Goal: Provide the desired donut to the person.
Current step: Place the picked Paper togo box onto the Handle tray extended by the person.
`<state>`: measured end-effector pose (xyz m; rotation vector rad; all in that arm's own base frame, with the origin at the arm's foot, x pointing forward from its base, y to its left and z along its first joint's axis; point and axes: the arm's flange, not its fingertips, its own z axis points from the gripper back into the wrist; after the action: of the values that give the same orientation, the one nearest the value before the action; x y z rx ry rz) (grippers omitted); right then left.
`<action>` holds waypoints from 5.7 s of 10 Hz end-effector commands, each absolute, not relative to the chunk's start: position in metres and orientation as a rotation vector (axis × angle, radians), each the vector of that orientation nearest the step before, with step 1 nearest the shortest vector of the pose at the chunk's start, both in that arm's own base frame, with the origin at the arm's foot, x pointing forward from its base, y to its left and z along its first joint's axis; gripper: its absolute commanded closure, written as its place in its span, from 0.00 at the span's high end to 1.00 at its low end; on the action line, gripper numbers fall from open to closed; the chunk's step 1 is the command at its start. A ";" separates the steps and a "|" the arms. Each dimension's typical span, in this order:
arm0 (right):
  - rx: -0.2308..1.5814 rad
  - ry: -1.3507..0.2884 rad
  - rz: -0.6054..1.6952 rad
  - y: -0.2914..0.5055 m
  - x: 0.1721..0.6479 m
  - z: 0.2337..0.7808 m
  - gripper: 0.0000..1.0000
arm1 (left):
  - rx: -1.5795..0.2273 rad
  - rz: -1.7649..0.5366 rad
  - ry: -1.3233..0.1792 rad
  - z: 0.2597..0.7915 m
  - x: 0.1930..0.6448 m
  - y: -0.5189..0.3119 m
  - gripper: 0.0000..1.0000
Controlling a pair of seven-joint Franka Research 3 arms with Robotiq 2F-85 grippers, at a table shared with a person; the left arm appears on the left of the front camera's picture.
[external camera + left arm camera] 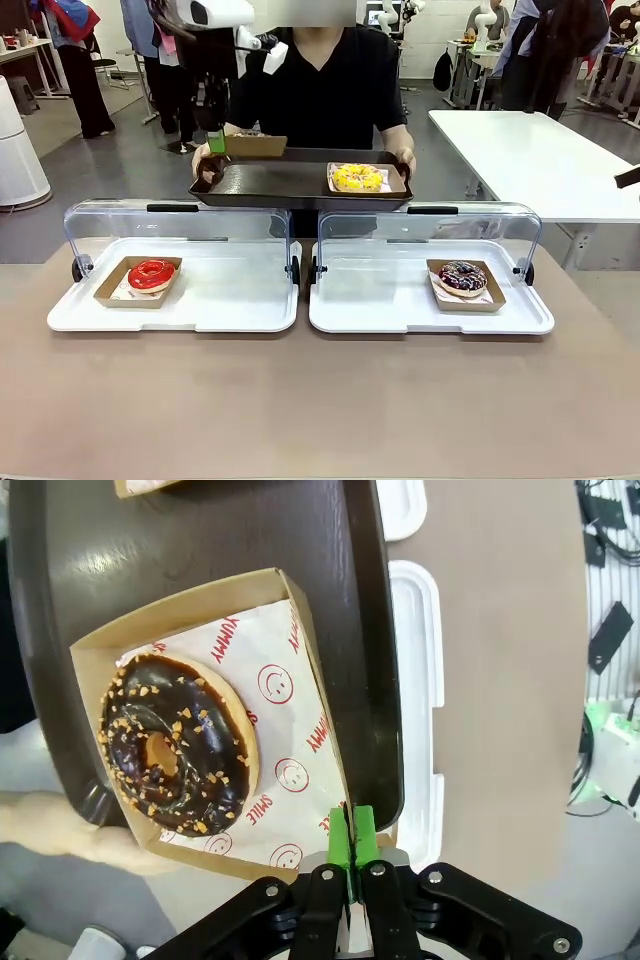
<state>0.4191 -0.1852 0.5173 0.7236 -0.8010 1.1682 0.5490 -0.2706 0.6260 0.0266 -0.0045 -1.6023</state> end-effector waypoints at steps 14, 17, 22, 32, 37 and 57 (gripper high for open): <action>0.729 -0.801 1.170 -0.184 0.420 0.517 1.00 | 0.004 -1.694 0.084 0.577 0.582 -0.280 0.83; 0.729 -0.801 1.170 -0.184 0.420 0.517 1.00 | 0.001 -1.694 0.084 0.579 0.582 -0.279 1.00; 0.729 -0.801 1.170 -0.184 0.420 0.517 1.00 | 0.016 -1.694 0.051 0.583 0.565 -0.274 1.00; 0.729 -0.801 1.170 -0.184 0.420 0.517 1.00 | -0.098 -1.626 -0.225 0.538 0.430 -0.069 1.00; 0.729 -0.801 1.170 -0.184 0.420 0.517 1.00 | -0.093 -1.598 -0.188 0.534 0.431 -0.060 1.00; 0.729 -0.801 1.170 -0.184 0.420 0.517 1.00 | -0.864 -1.196 -0.916 0.482 0.416 0.182 1.00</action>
<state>0.4189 -0.1863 0.5176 0.7232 -0.8012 1.1670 0.4160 0.1850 0.4806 -0.9042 -0.8931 -1.2032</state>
